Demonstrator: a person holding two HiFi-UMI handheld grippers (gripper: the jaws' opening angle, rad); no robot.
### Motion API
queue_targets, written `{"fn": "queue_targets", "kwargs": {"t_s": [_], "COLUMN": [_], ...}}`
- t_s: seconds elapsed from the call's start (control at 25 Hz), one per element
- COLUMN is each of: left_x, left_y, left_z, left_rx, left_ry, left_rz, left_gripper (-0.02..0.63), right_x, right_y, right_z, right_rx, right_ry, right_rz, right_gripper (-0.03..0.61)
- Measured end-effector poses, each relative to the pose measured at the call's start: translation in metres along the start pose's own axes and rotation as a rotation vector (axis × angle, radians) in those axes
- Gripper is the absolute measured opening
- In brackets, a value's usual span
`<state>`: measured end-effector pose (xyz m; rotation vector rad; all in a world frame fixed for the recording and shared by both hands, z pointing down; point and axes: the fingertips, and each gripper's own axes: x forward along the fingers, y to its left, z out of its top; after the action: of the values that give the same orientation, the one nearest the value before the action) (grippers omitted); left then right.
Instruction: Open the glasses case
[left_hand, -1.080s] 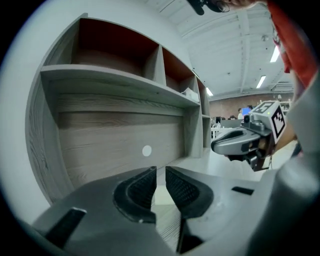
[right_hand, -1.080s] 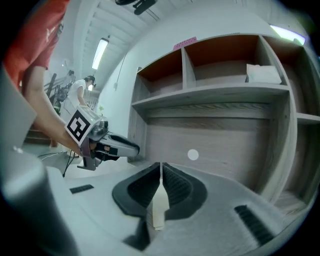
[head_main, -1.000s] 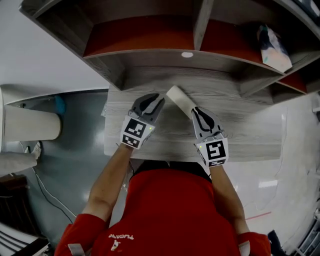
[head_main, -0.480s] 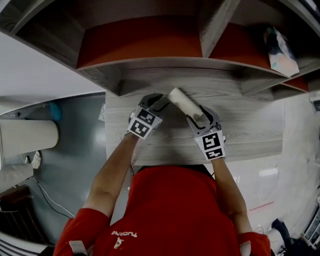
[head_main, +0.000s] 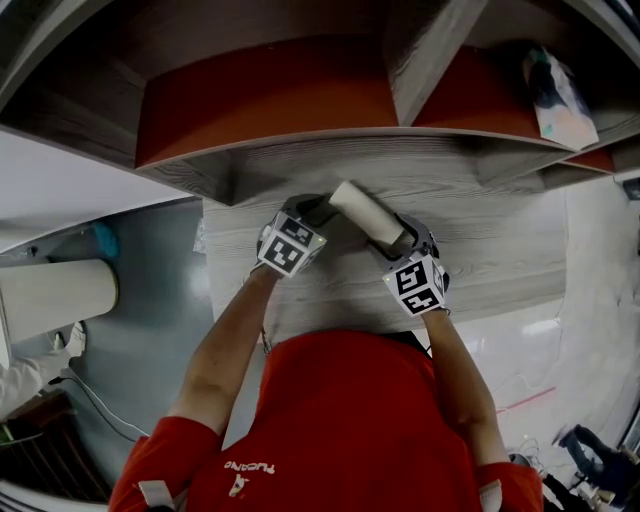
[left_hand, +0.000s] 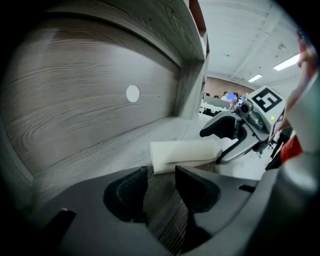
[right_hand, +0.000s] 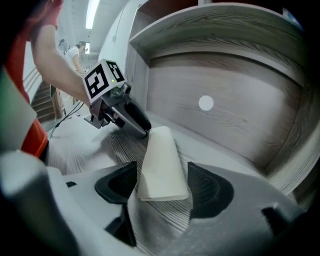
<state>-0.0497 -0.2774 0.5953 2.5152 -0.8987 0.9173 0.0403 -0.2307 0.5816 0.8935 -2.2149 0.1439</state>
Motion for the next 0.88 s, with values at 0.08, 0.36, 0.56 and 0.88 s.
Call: {"fn": "queue_targets", "kwargs": {"t_s": [0.08,0.36,0.56,0.88], "left_x": [0.001,0.008,0.011,0.013], "left_y": [-0.001,-0.002,-0.005,-0.005], "left_z": [-0.001,0.0,0.002,0.003], "left_rx": [0.004,0.021,0.051,0.071], "left_ry": [0.019,0.066,0.088,0.101], "left_rz": [-0.01,-0.014,-0.022,-0.025], "left_gripper": [0.156,0.156,0.142,0.14], "right_x": [0.003,0.005,0.005,-0.003], "right_y": [0.001,0.001,-0.001,-0.013], "right_z": [-0.002,-0.006,-0.005,0.002], "right_rx": [-0.011,-0.017,-0.008,0.217], "right_ry": [0.012,0.019,0.008,-0.095], "right_rz": [0.002,0.003,0.017,0.143], "right_gripper": [0.316,0.295,0.291,0.278]}}
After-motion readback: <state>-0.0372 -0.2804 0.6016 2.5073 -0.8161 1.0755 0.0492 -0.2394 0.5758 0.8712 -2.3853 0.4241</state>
